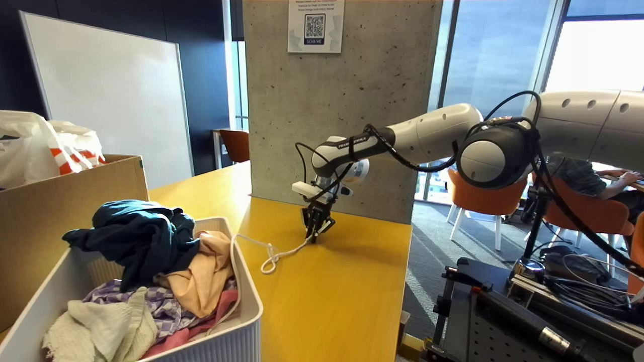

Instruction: Take the string out of the basket

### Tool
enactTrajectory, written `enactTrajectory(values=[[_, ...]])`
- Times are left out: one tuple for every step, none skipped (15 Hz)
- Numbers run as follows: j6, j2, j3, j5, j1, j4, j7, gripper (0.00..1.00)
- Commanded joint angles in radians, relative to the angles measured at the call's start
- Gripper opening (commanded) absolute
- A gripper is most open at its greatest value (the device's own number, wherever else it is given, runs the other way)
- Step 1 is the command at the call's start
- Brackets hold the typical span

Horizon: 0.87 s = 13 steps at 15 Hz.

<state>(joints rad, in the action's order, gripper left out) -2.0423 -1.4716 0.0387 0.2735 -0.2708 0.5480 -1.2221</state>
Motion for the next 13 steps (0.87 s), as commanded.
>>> enactTrajectory(values=[[-0.066, 0.011, -0.012, -0.014, -0.036, 0.059, 0.138, 0.56], [-0.078, 0.016, -0.011, -0.018, -0.038, 0.066, 0.184, 0.62], [-0.094, 0.022, -0.009, -0.023, -0.040, 0.072, 0.256, 0.69], [-0.106, 0.030, -0.006, -0.022, -0.042, 0.082, 0.309, 0.77], [-0.115, 0.041, -0.005, -0.024, -0.044, 0.096, 0.364, 0.84], [-0.120, 0.052, 0.000, -0.022, -0.047, 0.109, 0.424, 0.92], [-0.122, 0.063, 0.005, -0.020, -0.050, 0.123, 0.486, 0.99], [-0.126, 0.075, 0.008, -0.020, -0.051, 0.138, 0.543, 1.00], [-0.127, 0.092, 0.014, -0.018, -0.055, 0.163, 0.606, 1.00], [-0.124, 0.108, 0.024, -0.011, -0.062, 0.190, 0.674, 1.00], [-0.104, 0.041, 0.001, -0.008, -0.045, 0.092, 0.565, 1.00], [-0.104, 0.052, 0.002, -0.008, -0.049, 0.110, 0.609, 1.00], [-0.104, 0.061, 0.002, -0.008, -0.051, 0.123, 0.631, 1.00]])
